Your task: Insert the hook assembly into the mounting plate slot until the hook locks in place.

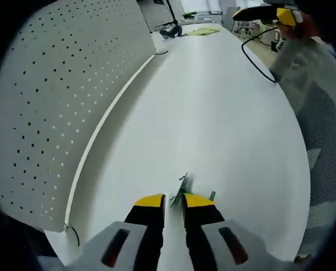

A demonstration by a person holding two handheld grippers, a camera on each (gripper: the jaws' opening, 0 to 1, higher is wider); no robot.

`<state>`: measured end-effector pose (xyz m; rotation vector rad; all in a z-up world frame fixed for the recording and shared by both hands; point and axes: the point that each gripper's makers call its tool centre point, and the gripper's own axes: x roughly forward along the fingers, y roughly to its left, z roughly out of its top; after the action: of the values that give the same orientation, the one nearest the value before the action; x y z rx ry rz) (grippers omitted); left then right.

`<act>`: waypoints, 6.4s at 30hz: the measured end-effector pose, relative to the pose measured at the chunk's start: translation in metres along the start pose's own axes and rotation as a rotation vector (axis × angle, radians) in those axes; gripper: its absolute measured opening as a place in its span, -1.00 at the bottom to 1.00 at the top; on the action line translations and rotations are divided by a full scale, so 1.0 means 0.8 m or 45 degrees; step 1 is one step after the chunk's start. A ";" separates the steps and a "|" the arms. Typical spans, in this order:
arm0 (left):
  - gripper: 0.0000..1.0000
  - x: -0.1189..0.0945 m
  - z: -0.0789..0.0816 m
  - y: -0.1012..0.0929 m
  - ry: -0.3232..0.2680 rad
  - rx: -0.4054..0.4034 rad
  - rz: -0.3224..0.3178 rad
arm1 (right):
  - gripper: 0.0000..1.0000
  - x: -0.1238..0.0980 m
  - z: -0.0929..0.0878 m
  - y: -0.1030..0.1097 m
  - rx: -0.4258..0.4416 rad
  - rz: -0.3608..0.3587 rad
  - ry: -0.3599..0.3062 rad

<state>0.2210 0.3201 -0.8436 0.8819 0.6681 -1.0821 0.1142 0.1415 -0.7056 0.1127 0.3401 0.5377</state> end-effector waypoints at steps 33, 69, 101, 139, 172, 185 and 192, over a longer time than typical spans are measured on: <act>-0.93 -0.011 0.030 -0.030 -0.219 -0.491 -0.001 | 0.06 0.015 0.011 0.018 -0.030 0.090 -0.007; -0.93 -0.116 0.109 -0.059 -0.620 -0.715 0.192 | -0.10 0.013 0.030 0.090 -0.073 0.301 -0.041; -0.93 -0.195 0.181 -0.100 -0.929 -0.663 0.301 | -0.75 0.006 0.038 0.136 0.132 0.487 -0.071; -0.92 -0.206 0.197 -0.114 -1.003 -0.614 0.362 | -0.98 0.005 0.047 0.134 0.481 0.445 -0.042; -0.68 -0.236 0.127 -0.105 -1.002 -0.775 0.469 | -0.98 0.053 0.077 0.137 0.235 0.352 -0.067; -0.39 -0.244 0.129 -0.098 -1.031 -0.757 0.498 | -0.98 0.072 0.114 0.114 0.132 0.288 -0.092; -0.25 -0.254 0.119 -0.087 -1.023 -0.746 0.549 | -0.98 0.082 0.128 0.103 0.104 0.258 -0.114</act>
<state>0.0907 0.3166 -0.6480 0.0343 0.0803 -0.6943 0.1626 0.2440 -0.6122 0.2512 0.2644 0.7169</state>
